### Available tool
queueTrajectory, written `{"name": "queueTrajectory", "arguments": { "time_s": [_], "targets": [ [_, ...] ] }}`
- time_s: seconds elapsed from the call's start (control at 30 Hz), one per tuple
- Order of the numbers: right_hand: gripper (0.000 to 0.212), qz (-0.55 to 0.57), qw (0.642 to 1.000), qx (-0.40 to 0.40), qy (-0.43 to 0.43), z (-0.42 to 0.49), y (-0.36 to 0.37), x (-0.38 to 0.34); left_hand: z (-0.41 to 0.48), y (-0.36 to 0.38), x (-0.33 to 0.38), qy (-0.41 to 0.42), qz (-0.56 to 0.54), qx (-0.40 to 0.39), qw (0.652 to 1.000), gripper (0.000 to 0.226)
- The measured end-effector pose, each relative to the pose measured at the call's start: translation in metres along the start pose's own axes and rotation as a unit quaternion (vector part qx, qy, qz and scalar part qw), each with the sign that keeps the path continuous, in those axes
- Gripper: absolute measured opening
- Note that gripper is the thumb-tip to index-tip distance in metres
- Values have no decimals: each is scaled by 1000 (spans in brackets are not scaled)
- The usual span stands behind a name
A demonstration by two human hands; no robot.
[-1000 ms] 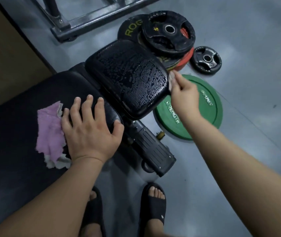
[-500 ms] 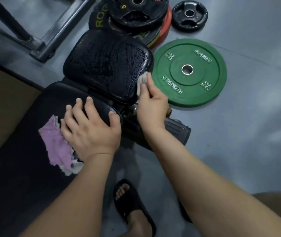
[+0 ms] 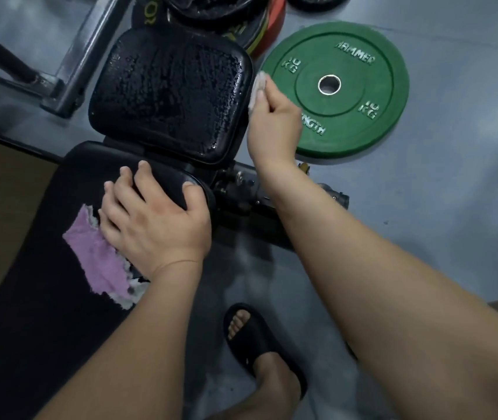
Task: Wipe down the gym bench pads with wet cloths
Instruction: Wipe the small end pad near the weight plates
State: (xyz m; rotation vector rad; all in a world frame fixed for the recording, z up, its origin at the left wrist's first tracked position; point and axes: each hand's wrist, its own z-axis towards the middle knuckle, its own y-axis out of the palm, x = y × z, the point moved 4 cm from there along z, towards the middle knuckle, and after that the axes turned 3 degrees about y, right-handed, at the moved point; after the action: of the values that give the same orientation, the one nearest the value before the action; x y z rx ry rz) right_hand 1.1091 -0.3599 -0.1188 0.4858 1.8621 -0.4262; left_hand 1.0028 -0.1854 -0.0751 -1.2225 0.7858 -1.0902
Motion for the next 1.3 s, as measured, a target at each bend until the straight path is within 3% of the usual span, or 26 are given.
{"name": "queueTrajectory", "arguments": {
  "time_s": [0.2, 0.27, 0.37, 0.43, 0.6, 0.83, 1.03, 1.17, 1.3],
  "targets": [
    [24, -69, 995, -48, -62, -55, -2, 39, 0, -1, 0, -3, 1, 5, 1000, 67],
    [32, -86, 994, -14, -70, -29, -1, 26, 0, -1, 0, -1, 2, 3, 1000, 68],
    [27, -89, 993, 14, -74, -12, 0, 11, 0, -1, 1, -3, 6, -1, 1000, 68],
    [19, -48, 997, -18, -58, -37, -3, 18, 0, -1, 1, -3, 4, -3, 1000, 68],
    [36, -53, 995, -87, 7, -108, -5, 52, 1, -1, 0, -5, 11, 3, 1000, 68],
    [38, 28, 997, -9, 72, -87, -1, 47, 0, -2, 1, -8, 8, 6, 1000, 68],
    [17, 57, 991, -62, 102, -104, 1, 46, 0, -4, 1, -6, 4, 6, 1000, 68],
    [15, 91, 992, -19, 86, -93, -4, 38, 0, -4, 1, -4, 6, 3, 1000, 68],
    [31, 64, 997, 3, 36, -61, 0, 16, 0, -3, 0, -3, 1, 3, 1000, 67]
  ]
}}
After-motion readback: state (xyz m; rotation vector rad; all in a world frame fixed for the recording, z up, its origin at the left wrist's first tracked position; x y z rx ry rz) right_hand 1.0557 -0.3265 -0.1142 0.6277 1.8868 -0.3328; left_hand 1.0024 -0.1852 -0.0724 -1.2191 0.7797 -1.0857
